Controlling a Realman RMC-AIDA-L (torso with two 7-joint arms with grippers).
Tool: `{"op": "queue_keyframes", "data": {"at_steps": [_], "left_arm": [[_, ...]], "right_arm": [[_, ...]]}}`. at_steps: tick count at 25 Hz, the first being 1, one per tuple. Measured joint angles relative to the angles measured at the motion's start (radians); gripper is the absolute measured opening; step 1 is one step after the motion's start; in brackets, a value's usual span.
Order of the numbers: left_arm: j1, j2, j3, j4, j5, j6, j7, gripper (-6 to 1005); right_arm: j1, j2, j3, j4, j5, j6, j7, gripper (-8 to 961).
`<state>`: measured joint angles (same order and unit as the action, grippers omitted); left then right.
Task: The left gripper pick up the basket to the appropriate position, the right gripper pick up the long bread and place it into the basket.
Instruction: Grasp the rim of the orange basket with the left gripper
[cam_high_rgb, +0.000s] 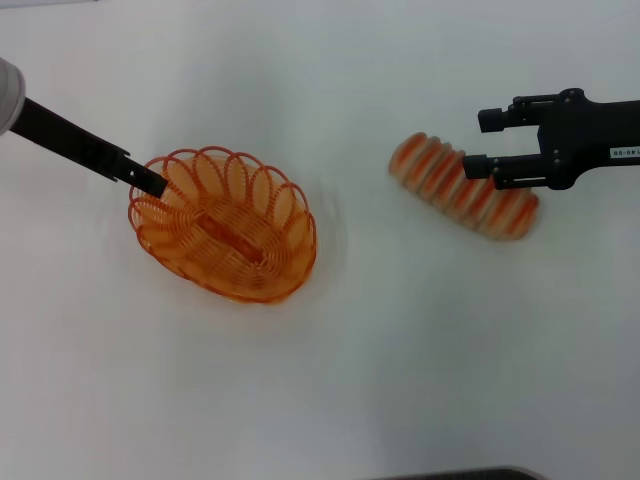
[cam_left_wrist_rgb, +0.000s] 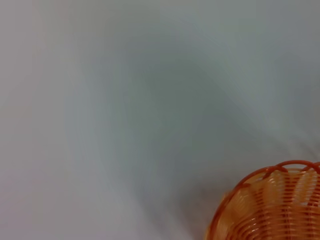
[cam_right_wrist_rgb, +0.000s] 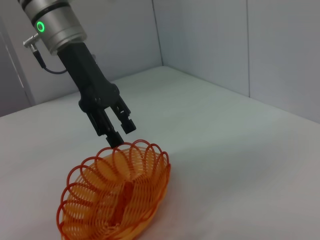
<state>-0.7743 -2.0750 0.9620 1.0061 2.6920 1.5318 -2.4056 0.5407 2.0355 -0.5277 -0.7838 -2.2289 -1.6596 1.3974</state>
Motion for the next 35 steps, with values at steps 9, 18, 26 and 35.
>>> {"op": "queue_keyframes", "data": {"at_steps": [9, 18, 26, 35], "left_arm": [[-0.002, -0.027, 0.024, -0.013, 0.028, -0.057, 0.002, 785], [-0.003, -0.049, 0.032, -0.048, 0.082, -0.097, 0.005, 784], [-0.004, -0.061, 0.035, -0.051, 0.083, -0.102, 0.008, 785], [-0.007, -0.061, 0.035, -0.052, 0.083, -0.102, 0.001, 667]], "right_arm": [[-0.001, 0.000, 0.000, 0.000, -0.002, -0.001, 0.000, 718], [-0.002, -0.001, -0.002, 0.000, -0.002, -0.001, 0.000, 718], [-0.005, -0.002, -0.002, 0.000, -0.002, 0.000, 0.000, 718], [-0.008, -0.005, -0.002, 0.000, -0.001, 0.000, 0.000, 718]]}}
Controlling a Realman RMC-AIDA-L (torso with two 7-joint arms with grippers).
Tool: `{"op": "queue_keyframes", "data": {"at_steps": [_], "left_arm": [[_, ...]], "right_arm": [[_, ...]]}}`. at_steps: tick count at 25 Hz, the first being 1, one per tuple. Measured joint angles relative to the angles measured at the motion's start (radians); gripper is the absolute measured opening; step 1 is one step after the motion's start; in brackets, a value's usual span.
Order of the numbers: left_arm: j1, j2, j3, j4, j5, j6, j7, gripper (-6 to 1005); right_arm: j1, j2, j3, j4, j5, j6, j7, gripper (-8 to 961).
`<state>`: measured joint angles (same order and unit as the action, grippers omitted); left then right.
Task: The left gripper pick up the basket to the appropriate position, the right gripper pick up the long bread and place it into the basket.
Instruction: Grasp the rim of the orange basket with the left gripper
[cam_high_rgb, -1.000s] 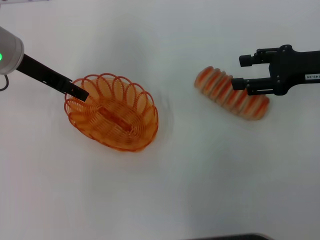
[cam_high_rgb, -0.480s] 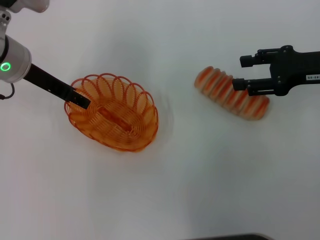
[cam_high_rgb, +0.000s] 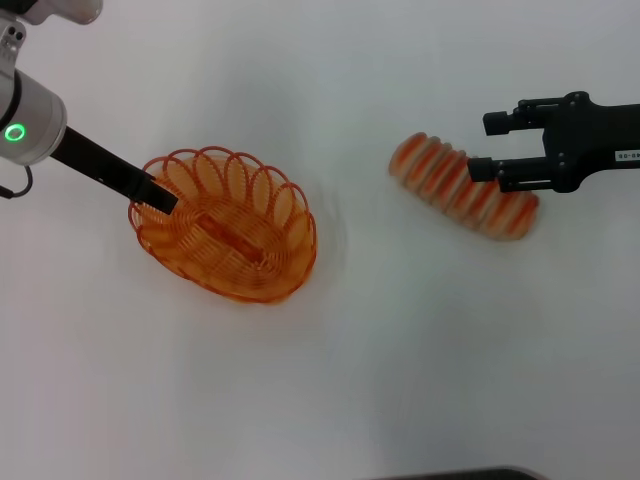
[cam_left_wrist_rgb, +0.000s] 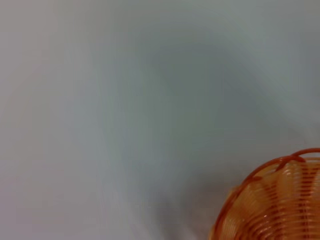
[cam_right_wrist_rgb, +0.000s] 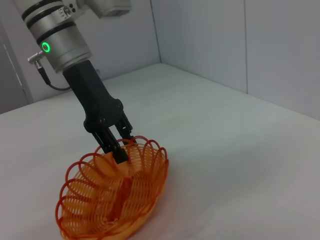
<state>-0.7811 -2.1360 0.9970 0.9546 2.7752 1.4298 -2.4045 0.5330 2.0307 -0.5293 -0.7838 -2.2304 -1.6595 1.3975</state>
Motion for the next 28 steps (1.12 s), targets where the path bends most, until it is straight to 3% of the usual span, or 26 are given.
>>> {"op": "queue_keyframes", "data": {"at_steps": [8, 13, 22, 28], "left_arm": [[-0.004, -0.001, 0.000, -0.014, 0.001, 0.005, 0.003, 504], [-0.004, -0.002, -0.002, -0.014, -0.001, 0.008, 0.000, 261], [-0.012, -0.002, -0.003, -0.013, 0.001, 0.039, -0.068, 136], [-0.010, -0.005, -0.001, -0.006, 0.003, 0.052, -0.116, 130]], "right_arm": [[0.001, -0.003, 0.000, 0.000, 0.000, -0.004, 0.000, 718], [-0.002, -0.006, 0.000, 0.000, 0.000, -0.010, 0.000, 718], [-0.003, -0.011, 0.001, 0.000, 0.003, -0.012, 0.001, 718], [0.003, -0.011, 0.003, 0.000, 0.005, -0.013, 0.001, 719]]}}
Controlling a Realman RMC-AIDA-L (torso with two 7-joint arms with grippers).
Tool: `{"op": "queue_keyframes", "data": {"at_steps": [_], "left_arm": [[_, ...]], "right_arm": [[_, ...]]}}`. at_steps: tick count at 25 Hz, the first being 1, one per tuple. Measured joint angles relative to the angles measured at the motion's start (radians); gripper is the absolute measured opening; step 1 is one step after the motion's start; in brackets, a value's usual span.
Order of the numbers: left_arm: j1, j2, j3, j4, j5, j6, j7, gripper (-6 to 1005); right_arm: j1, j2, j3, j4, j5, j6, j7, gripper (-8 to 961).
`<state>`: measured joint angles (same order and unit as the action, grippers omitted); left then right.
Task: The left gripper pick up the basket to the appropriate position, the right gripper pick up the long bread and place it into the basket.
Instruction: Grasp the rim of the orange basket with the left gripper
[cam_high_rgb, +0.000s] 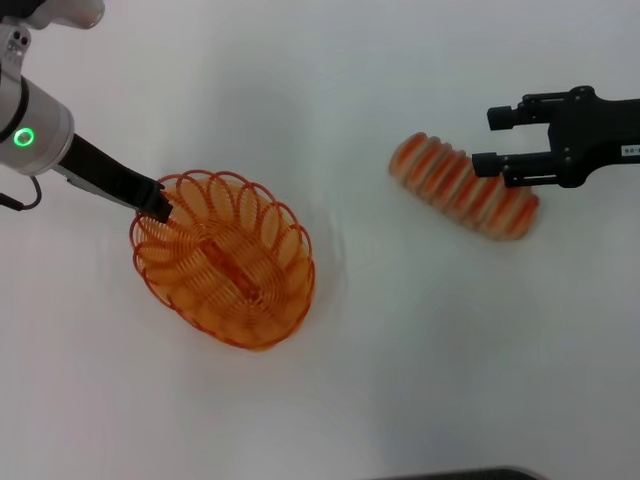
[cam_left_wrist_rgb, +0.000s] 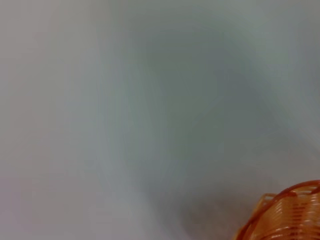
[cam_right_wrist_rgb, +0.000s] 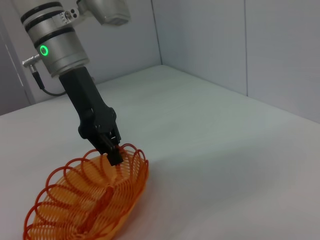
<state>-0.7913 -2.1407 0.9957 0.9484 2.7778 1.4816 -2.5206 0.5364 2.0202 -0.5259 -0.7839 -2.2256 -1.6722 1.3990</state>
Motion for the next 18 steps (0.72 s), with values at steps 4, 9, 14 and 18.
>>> {"op": "queue_keyframes", "data": {"at_steps": [4, 9, 14, 18], "left_arm": [[-0.003, 0.000, -0.003, 0.004, 0.000, 0.012, -0.040, 123], [-0.015, 0.004, -0.018, 0.011, -0.007, 0.026, -0.076, 114], [-0.032, 0.006, -0.065, 0.031, -0.009, 0.059, -0.093, 110], [-0.046, 0.007, -0.107, 0.029, -0.009, 0.080, -0.095, 99]], "right_arm": [[0.002, 0.000, 0.004, 0.000, 0.000, 0.000, 0.009, 719], [0.005, -0.005, 0.006, -0.001, 0.002, 0.007, 0.023, 719], [0.006, -0.007, 0.007, -0.001, 0.003, 0.007, 0.030, 719], [0.012, -0.009, 0.006, -0.001, 0.003, 0.015, 0.047, 719]]}}
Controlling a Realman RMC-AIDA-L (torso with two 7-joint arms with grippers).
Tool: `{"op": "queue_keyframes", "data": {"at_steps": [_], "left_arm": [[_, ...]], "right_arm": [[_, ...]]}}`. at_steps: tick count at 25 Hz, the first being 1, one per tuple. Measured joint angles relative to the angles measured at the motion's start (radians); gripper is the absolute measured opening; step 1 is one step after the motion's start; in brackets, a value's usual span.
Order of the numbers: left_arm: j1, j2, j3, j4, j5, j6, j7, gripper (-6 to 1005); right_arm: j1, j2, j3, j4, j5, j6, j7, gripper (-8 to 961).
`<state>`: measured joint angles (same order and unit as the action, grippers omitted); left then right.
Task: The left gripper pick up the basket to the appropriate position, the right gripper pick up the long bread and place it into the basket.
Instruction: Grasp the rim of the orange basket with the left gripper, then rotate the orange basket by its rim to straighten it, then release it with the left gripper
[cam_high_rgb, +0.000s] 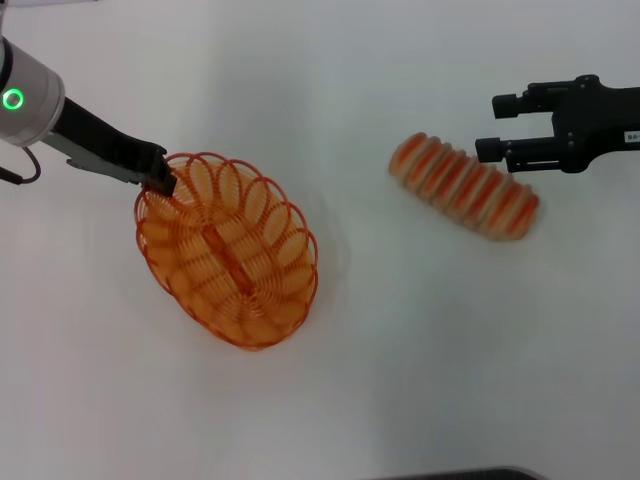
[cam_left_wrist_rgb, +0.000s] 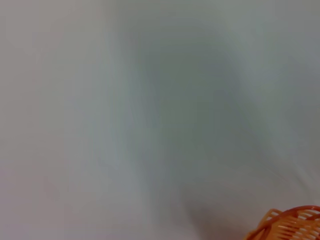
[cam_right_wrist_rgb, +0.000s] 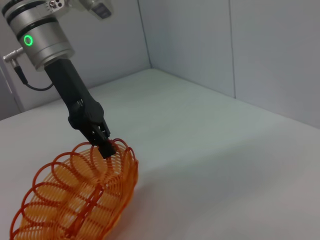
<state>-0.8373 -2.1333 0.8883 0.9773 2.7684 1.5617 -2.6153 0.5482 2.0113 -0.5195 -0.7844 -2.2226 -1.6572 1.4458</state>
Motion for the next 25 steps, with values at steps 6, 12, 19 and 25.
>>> {"op": "queue_keyframes", "data": {"at_steps": [6, 12, 19, 25], "left_arm": [[-0.007, 0.000, -0.056, -0.003, -0.002, 0.018, -0.004, 83], [-0.015, 0.006, -0.070, -0.009, -0.013, 0.037, -0.011, 83], [-0.017, 0.008, -0.101, -0.013, -0.030, 0.043, -0.051, 82], [-0.001, 0.005, -0.153, -0.021, -0.051, 0.038, -0.080, 81]], "right_arm": [[0.004, -0.002, 0.000, 0.001, 0.000, 0.002, 0.009, 718], [0.009, -0.002, -0.001, 0.001, 0.000, 0.004, 0.021, 718], [0.012, -0.002, -0.001, 0.001, 0.000, 0.006, 0.042, 718], [0.013, -0.003, -0.001, 0.001, 0.000, 0.023, 0.057, 718]]}}
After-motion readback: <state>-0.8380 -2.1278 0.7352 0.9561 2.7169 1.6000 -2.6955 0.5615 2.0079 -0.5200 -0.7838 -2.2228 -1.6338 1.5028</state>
